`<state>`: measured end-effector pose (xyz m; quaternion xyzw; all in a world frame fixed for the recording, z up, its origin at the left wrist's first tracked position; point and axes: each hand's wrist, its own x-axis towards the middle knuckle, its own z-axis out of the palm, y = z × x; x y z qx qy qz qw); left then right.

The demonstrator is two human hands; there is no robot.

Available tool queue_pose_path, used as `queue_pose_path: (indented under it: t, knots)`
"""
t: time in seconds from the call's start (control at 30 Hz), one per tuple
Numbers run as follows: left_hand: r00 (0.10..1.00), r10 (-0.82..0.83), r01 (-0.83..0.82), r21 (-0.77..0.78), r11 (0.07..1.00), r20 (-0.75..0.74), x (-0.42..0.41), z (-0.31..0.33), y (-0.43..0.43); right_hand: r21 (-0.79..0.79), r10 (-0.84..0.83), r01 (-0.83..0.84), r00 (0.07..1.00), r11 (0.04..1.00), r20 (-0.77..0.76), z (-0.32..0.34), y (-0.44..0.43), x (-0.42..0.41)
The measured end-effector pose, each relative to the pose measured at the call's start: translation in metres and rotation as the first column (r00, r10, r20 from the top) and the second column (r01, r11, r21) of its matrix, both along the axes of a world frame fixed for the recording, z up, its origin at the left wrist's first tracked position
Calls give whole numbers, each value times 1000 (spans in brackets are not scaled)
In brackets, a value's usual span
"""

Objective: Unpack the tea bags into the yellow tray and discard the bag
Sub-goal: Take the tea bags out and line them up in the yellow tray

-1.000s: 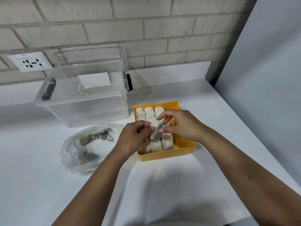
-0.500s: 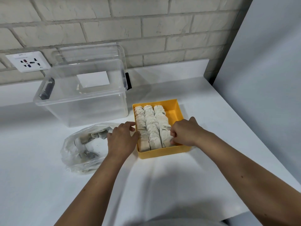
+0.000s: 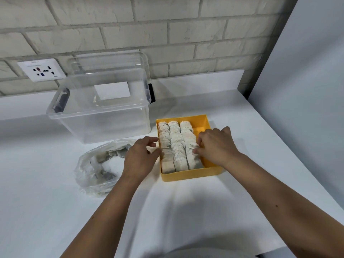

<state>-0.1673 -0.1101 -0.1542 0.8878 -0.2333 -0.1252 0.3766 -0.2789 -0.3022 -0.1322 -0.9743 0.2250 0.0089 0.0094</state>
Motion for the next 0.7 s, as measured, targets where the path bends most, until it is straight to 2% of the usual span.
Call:
queue_pose_path:
  t: [0.07, 0.17, 0.3, 0.37, 0.5, 0.6, 0.7]
  knots:
    - [1000, 16, -17, -85, 996, -13, 2, 6, 8, 118, 28, -36, 997, 992, 68, 8, 6, 3]
    - [999, 53, -53, -166, 985, -7, 7, 15, 24, 323, 80, -103, 993, 941, 83, 16, 24, 9]
    - [994, 112, -106, -199, 974, 18, 18, 25, 52, 404, 113, -180, 976, 897, 184, 18, 58, 21]
    - [983, 142, -123, -160, 979, 114, 25, 26, 69, 454, 121, -217, 965, 864, 232, 17, 75, 29]
    - [907, 162, -180, 10, 984, 388, 42, 16, 103, 570, 129, -298, 939, 766, 318, 13, 103, 49]
    - [884, 145, -221, 124, 967, 445, 52, 9, 123, 616, 123, -327, 928, 717, 351, 5, 123, 68]
    - [896, 85, -211, 248, 945, 437, 60, 2, 134, 612, 202, -363, 927, 703, 317, -9, 144, 91]
